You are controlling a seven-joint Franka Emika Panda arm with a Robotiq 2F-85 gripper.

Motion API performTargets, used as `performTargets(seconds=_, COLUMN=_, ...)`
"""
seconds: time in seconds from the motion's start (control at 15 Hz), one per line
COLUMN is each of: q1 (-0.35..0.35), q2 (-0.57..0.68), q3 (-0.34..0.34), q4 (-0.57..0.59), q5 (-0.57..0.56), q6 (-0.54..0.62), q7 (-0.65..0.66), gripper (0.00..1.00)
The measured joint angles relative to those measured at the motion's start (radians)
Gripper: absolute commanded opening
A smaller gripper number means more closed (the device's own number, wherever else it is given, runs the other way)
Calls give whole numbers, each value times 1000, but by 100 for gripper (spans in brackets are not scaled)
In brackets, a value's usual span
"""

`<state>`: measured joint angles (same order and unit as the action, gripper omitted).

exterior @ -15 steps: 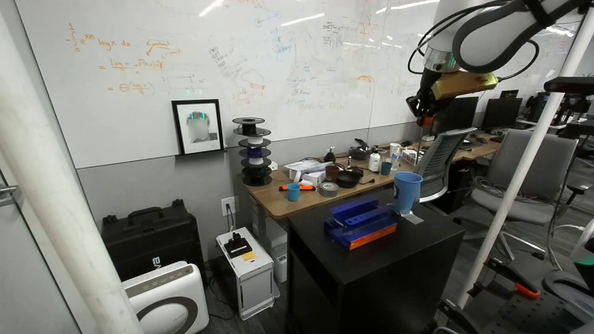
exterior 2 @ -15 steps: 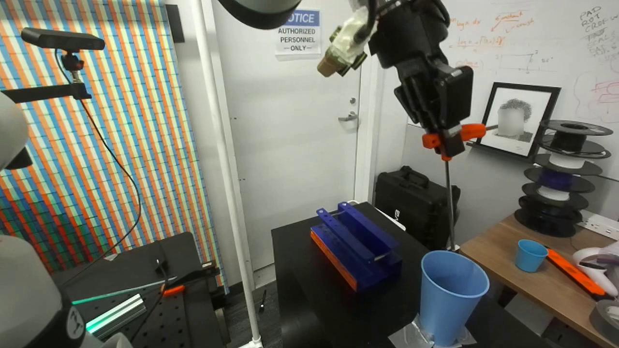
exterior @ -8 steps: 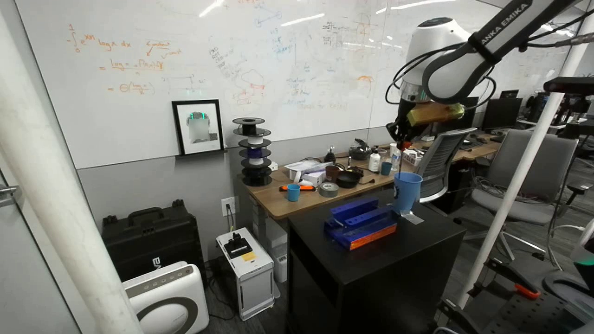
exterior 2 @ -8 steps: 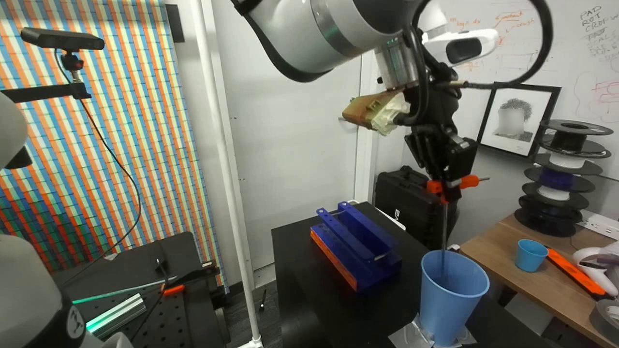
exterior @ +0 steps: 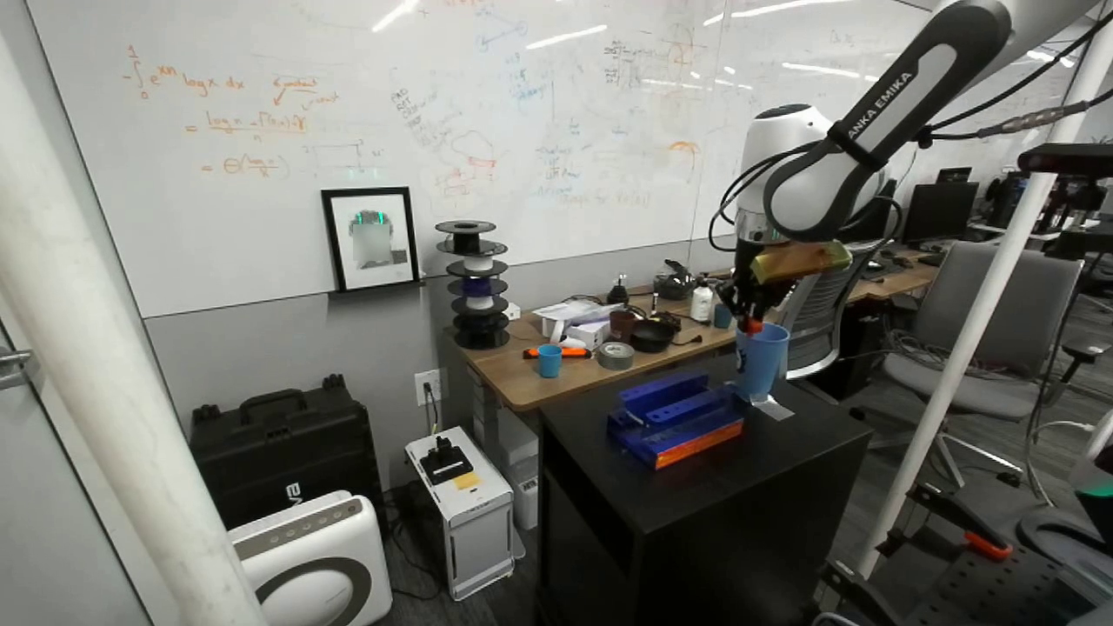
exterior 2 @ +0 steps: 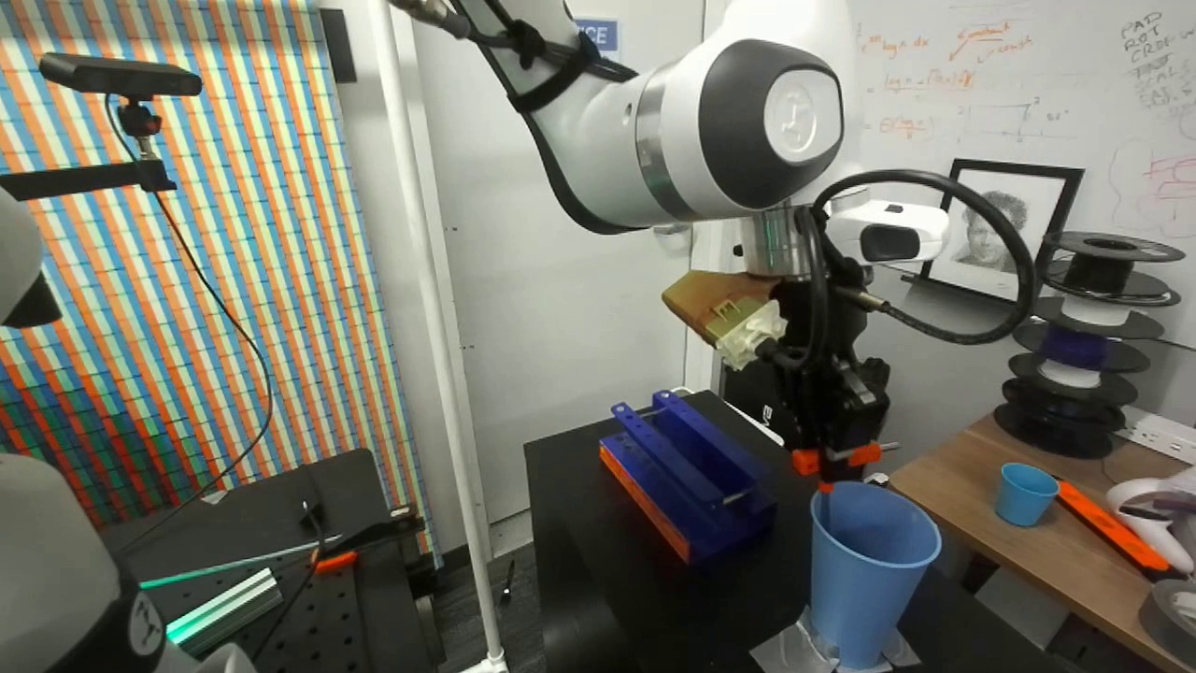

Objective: Pick up the orange object and put it in the blue cup.

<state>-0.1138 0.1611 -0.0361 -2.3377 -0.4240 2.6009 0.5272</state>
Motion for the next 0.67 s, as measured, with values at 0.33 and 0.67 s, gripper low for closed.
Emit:
performTargets(seconds=0.33, q1=39, q2=-105, q3=7, q4=-40, q5=149, q6=3, q7=-164, gripper=96)
performTargets(seconds=0.67, q1=143, q2=-362, q3=72, q4=-191, q5=360, q6=-12, q7=-386, gripper=100)
